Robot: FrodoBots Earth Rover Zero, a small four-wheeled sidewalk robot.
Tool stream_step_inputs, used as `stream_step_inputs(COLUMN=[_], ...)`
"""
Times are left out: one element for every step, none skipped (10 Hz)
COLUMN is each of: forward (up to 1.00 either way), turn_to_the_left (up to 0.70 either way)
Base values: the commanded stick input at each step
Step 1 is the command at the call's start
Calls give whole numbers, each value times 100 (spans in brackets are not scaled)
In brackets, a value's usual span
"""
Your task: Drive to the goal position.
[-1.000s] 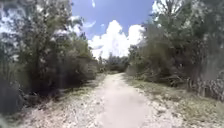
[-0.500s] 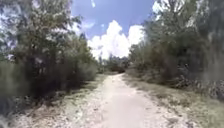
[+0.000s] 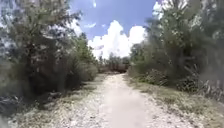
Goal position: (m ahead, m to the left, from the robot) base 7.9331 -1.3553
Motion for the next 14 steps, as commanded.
stream_step_inputs(forward=[50, 50, 50, 50, 50, 50, 50, 50, 50, 50, 50, 50, 50, 50], turn_to_the_left=[0, 0, 0, 0, 0, 0, 0, 0, 0, 0, 0, 0, 0, 0])
